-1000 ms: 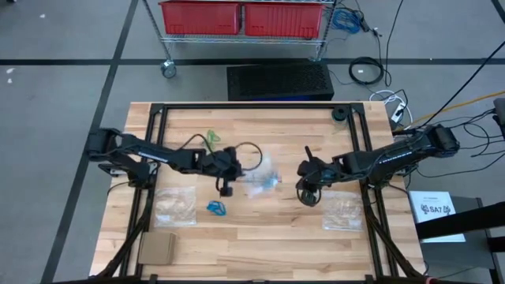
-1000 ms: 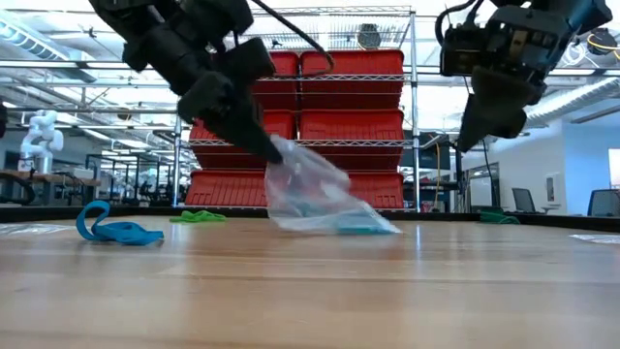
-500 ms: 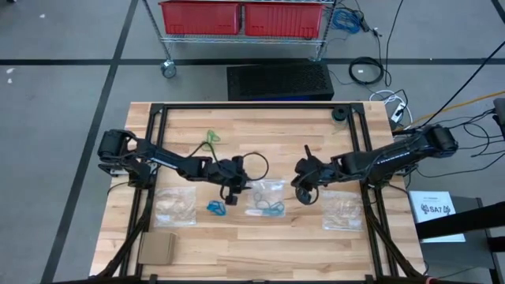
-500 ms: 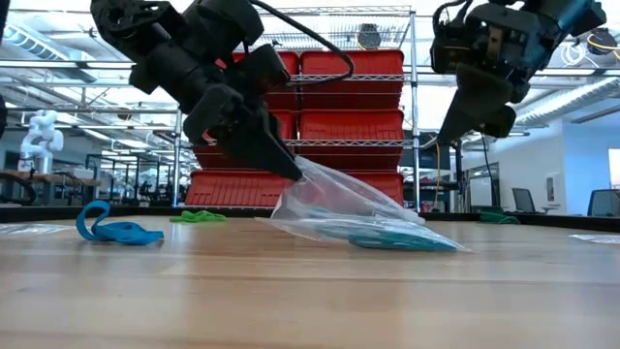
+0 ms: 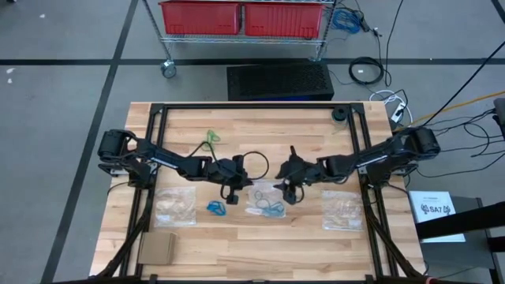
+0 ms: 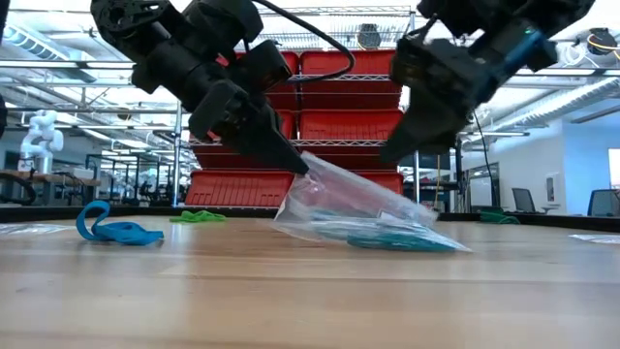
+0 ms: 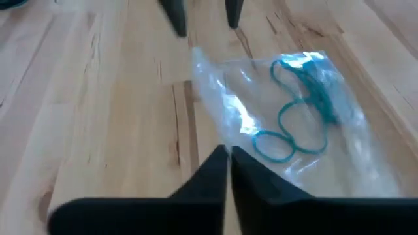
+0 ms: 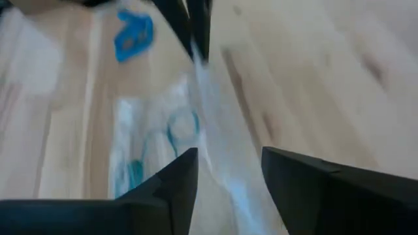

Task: Sort rubber bands
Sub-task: Put the blue rubber band into the open transparent zip lock bag

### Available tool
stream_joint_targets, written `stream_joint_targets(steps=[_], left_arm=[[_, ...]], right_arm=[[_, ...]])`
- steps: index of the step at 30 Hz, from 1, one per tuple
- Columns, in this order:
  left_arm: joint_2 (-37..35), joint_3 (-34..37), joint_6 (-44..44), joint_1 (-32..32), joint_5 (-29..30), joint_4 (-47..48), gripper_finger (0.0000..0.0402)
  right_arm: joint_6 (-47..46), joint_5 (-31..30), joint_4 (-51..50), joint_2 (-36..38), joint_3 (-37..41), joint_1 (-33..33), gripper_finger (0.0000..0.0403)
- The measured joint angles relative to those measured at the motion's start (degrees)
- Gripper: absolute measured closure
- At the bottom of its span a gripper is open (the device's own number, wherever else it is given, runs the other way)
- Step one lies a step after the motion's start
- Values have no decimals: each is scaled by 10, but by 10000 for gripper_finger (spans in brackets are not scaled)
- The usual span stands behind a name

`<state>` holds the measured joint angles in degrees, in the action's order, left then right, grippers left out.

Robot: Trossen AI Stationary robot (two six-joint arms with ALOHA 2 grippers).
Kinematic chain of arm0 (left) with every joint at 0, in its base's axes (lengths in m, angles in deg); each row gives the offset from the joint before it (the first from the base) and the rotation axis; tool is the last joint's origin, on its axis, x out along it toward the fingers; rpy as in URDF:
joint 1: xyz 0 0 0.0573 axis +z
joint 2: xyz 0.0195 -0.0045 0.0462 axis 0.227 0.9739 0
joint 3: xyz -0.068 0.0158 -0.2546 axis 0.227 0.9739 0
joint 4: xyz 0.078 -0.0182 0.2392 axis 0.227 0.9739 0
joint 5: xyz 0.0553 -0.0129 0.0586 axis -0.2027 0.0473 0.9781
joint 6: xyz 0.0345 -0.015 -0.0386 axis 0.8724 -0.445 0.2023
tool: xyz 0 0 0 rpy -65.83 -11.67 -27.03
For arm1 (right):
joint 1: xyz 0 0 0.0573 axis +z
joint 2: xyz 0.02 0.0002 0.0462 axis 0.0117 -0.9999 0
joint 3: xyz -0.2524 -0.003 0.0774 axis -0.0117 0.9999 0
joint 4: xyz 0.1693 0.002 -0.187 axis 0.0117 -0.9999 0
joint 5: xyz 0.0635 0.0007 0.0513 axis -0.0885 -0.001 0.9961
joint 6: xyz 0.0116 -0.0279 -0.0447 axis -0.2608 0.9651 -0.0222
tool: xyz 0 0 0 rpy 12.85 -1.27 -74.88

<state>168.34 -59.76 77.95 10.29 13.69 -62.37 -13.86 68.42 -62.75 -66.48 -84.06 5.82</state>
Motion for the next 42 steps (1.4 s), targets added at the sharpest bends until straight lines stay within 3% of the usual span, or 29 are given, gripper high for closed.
stream_joint_targets(steps=[5, 12, 21, 28, 34, 39, 42], left_arm=[[0, 0, -2, 1, 0, -16, 397], [0, -25, -14, 2, 1, -18, 399], [-1, -64, -29, 16, 1, -1, 400], [-1, -65, -30, 28, 2, 2, 401], [-19, -65, -30, 33, 2, 25, 393], [-79, -65, -29, 46, 3, 81, 372], [-121, -66, -27, 53, 4, 109, 362]], right_arm=[[67, 52, 61, -2, -1, -32, 236], [94, 116, 62, -2, -28, -58, 238], [60, 119, 10, -2, -54, -58, 281], [47, 96, -30, -2, -61, -57, 391], [64, 85, -31, 1, -62, -57, 401], [79, 82, -57, 6, -67, -60, 402], [104, 51, -103, 8, -102, -61, 403]])
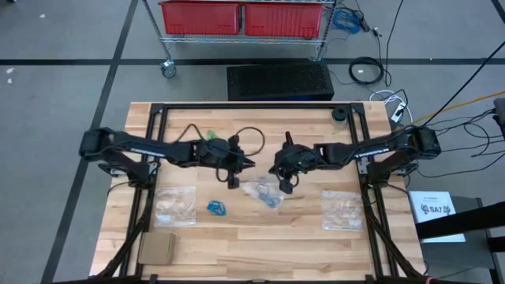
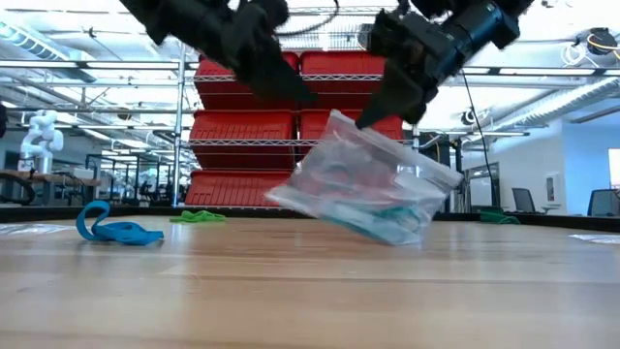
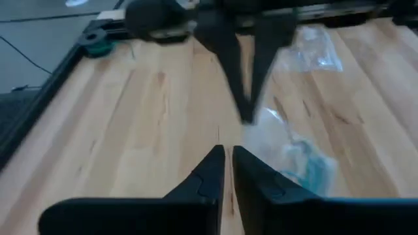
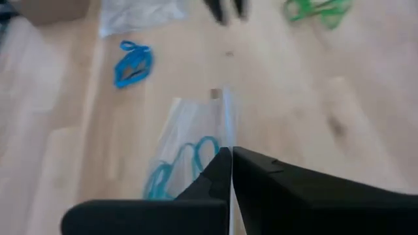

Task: Sort rubber bands
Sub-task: Put the blue rubber band into the open transparent zip lock bag

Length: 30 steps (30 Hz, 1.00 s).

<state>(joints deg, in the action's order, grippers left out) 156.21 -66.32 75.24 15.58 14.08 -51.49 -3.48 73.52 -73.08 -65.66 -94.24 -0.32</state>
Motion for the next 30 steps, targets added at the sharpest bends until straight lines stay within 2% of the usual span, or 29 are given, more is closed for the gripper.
stream_joint_targets(steps=[8, 12, 15, 22, 27, 30], left_arm=[[-88, 0, 19, 27, 31, 84, 352], [-109, 0, 28, 50, 36, 116, 352], [-115, 2, 28, 66, 36, 128, 355], [-116, 35, 18, 92, 31, 114, 363], [-115, 66, -1, 96, 29, 103, 364], [-115, 84, -8, 96, 28, 94, 364]], right_arm=[[135, -87, -100, 0, -118, -4, 403], [211, -101, -97, 0, -163, -2, 403], [243, -102, -95, -8, -168, 9, 403], [238, -97, -135, -116, -167, 51, 403], [190, -16, -136, -206, -167, 76, 403], [137, -5, -148, -241, -166, 82, 399]])
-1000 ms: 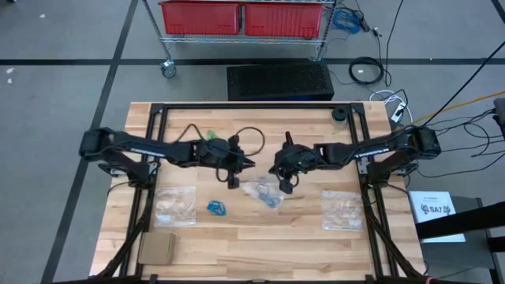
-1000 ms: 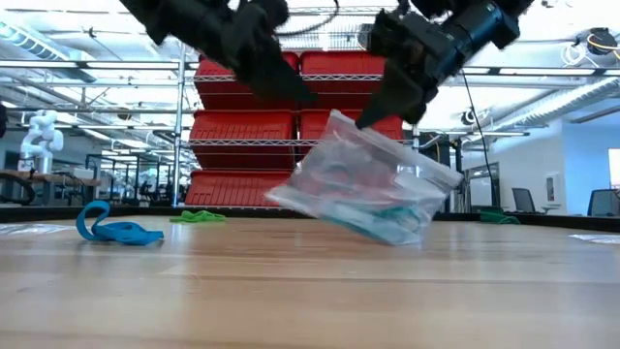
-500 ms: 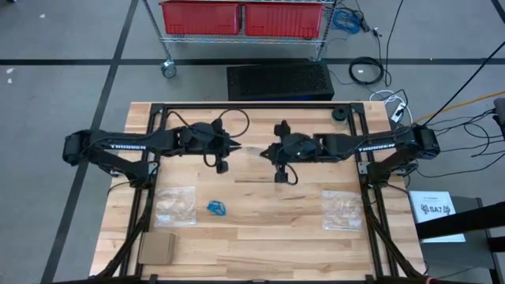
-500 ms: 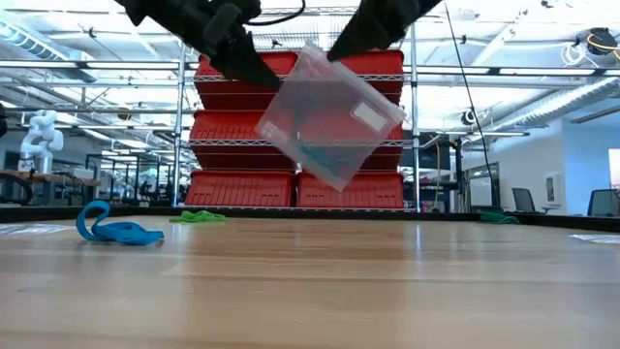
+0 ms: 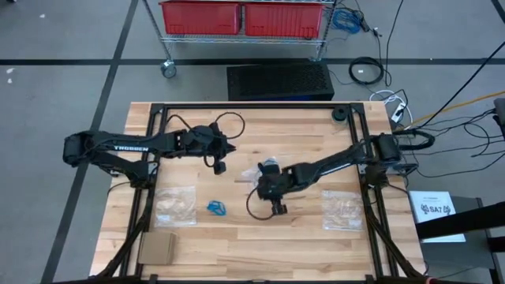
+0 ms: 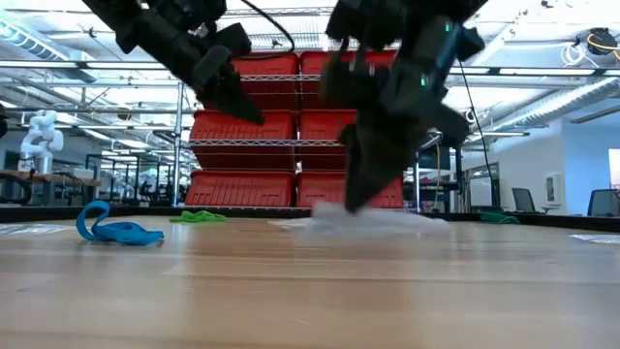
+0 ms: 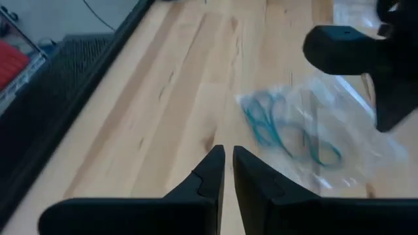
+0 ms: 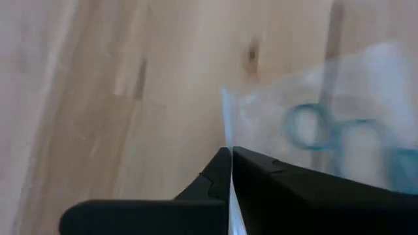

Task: Sort rubber bands
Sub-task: Put the blue rubber band into the open transparent zip lock bag, then close the middle transparent zip lock bag with the blue rubber bands

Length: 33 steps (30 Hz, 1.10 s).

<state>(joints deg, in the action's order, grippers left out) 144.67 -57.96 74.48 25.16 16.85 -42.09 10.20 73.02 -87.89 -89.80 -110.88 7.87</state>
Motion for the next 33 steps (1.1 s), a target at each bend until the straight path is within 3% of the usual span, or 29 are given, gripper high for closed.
stream_joint_targets(steps=[5, 12, 15, 18, 20, 22, 24, 30, 33], left_arm=[[9, 9, -10, 0, 0, -3, 364], [61, 10, -9, 2, 0, -19, 364], [79, 10, -10, 7, 0, -19, 364], [79, 10, -16, 14, 0, -5, 364], [73, 10, -25, 19, 1, -7, 364], [67, 10, -25, 22, 3, -17, 364], [63, 10, -25, 23, 4, -23, 364], [60, 10, -23, 26, 4, -18, 364], [60, 10, -23, 26, 4, -19, 364]], right_arm=[[-74, 8, -27, -6, 0, 3, 354], [-154, 10, -60, 57, 0, 2, 255], [-186, -58, -133, 95, -2, -8, 237], [-240, -163, -247, 110, 5, -40, 264], [-266, -181, -250, 114, 27, -70, 307], [-271, -177, -206, 117, 57, -100, 362], [-273, -166, -153, 116, 89, -127, 390], [-291, -139, -58, 109, 143, -201, 401], [-267, -91, -3, 103, 141, -215, 402]])
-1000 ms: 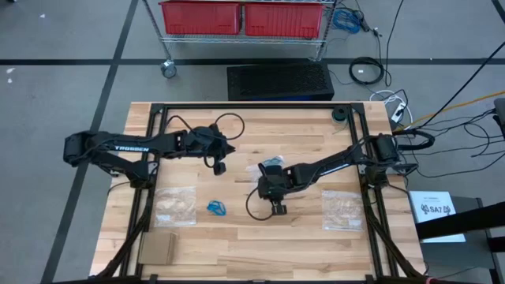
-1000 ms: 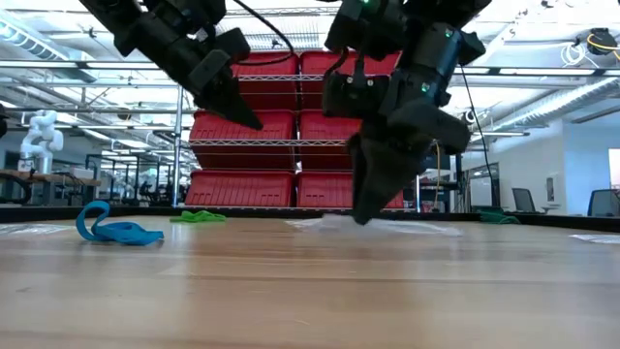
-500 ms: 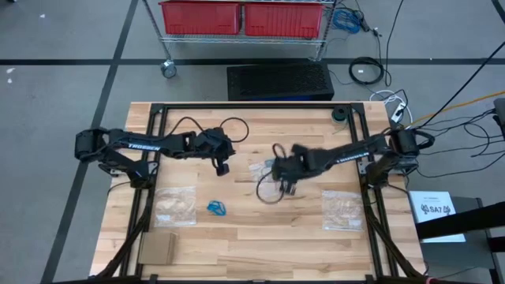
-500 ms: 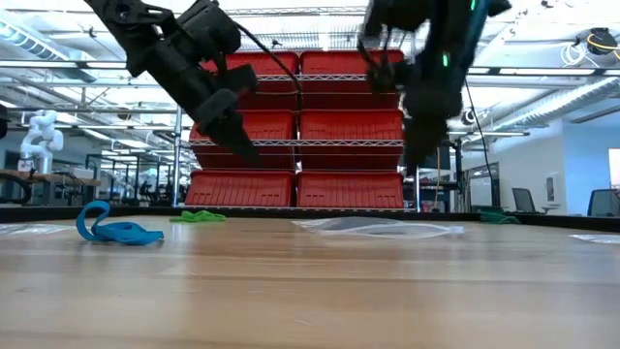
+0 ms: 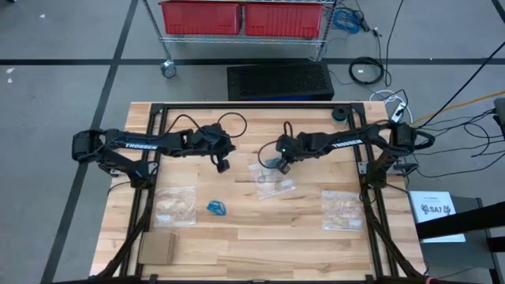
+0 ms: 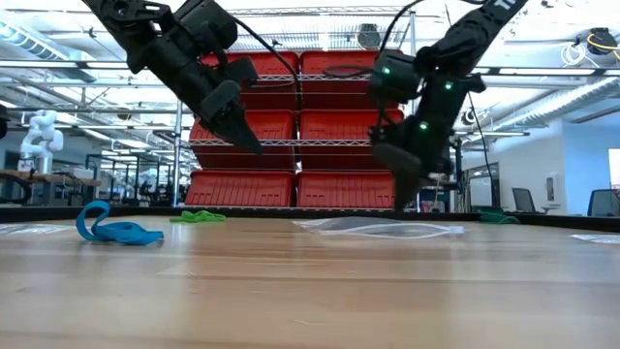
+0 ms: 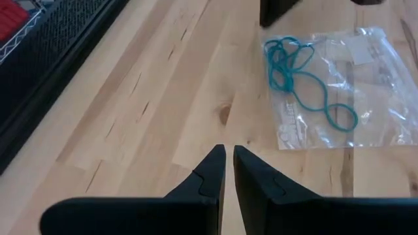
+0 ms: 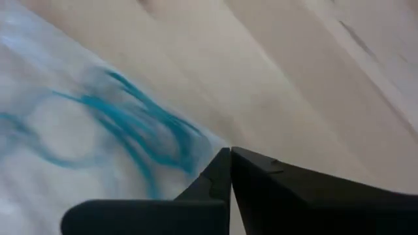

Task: Sort rubber bands
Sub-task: Close the middle transparent zip lock bag with the blue rubber bands

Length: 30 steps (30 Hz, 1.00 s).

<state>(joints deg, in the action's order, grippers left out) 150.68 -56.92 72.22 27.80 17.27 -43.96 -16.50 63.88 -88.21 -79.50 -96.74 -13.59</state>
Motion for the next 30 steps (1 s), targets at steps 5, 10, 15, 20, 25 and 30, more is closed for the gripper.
stream_joint_targets(steps=[5, 10, 15, 20, 25, 30], left_arm=[[0, 0, 1, 0, 0, -1, 364], [0, 0, -1, 0, 0, 4, 364], [0, 0, -1, 0, 0, 3, 364], [0, -1, -1, 0, 0, 2, 364], [0, -1, -1, 0, 0, 2, 364], [0, -1, -1, 0, 0, 2, 364]], right_arm=[[36, 59, 50, -30, -11, -2, 403], [39, 27, 8, -39, -48, 25, 403], [2, -72, -122, -13, -101, 54, 403], [-40, -77, -192, -33, -104, 39, 403], [-41, -35, -175, -67, -104, 29, 403], [-17, 6, -129, -109, -107, 24, 403]])
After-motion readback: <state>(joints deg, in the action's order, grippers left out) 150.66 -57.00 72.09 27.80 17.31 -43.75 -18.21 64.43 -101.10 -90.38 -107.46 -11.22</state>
